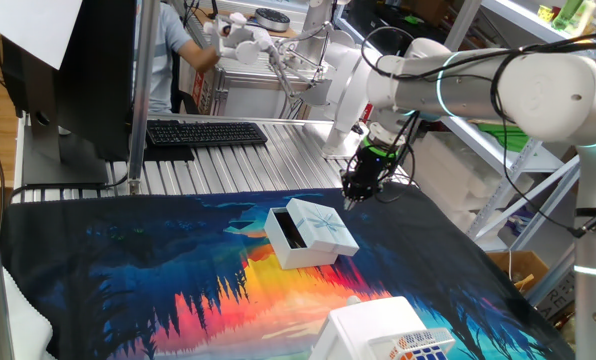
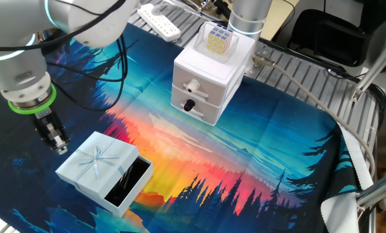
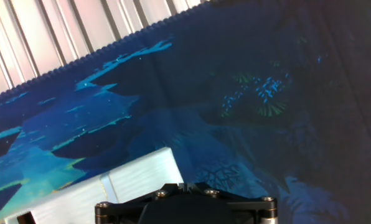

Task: Slide the outer casing onto the gift box

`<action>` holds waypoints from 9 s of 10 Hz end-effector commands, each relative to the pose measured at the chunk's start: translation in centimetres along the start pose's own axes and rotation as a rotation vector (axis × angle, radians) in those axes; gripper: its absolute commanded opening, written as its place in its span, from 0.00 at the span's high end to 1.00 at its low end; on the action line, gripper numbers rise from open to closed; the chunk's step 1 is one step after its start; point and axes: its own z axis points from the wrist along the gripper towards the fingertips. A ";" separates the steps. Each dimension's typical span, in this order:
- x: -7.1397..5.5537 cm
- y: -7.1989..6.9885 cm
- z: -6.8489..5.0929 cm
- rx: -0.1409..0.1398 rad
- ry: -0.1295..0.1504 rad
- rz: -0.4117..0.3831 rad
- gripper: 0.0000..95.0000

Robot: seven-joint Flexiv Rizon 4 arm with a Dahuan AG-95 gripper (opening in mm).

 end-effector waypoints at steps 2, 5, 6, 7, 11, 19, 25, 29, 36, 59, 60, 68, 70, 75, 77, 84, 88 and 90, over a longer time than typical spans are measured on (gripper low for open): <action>-0.1 -1.5 -0.4 -0.049 0.026 -0.014 1.00; 1.2 -2.0 0.2 -0.068 0.041 -0.016 1.00; 1.7 -2.1 0.6 -0.067 0.039 -0.015 1.00; 2.4 -2.2 1.0 -0.064 0.045 -0.016 1.00; 2.6 -2.5 1.5 -0.058 0.039 -0.024 1.00; 2.7 -4.3 2.6 -0.074 0.028 -0.048 1.00; 3.0 -3.9 3.3 -0.085 0.022 -0.037 1.00; 3.8 -3.2 4.1 -0.081 0.018 -0.025 1.00; 4.7 -2.2 4.8 -0.088 0.011 0.001 1.00; 7.0 3.1 2.8 -0.052 0.014 0.108 1.00; 7.0 3.1 2.8 -0.031 0.005 0.097 1.00; 7.0 4.9 0.2 0.038 0.032 0.155 1.00; 6.7 5.7 -0.7 0.042 0.033 0.180 1.00; 6.3 5.9 -0.6 0.048 0.000 0.187 1.00; 6.3 5.9 -0.5 0.092 -0.052 0.156 1.00; 6.3 5.9 -0.5 0.026 -0.036 0.101 1.00; 6.3 5.9 -0.5 -0.011 -0.034 0.019 1.00; 6.3 5.9 -0.5 -0.020 -0.035 -0.007 1.00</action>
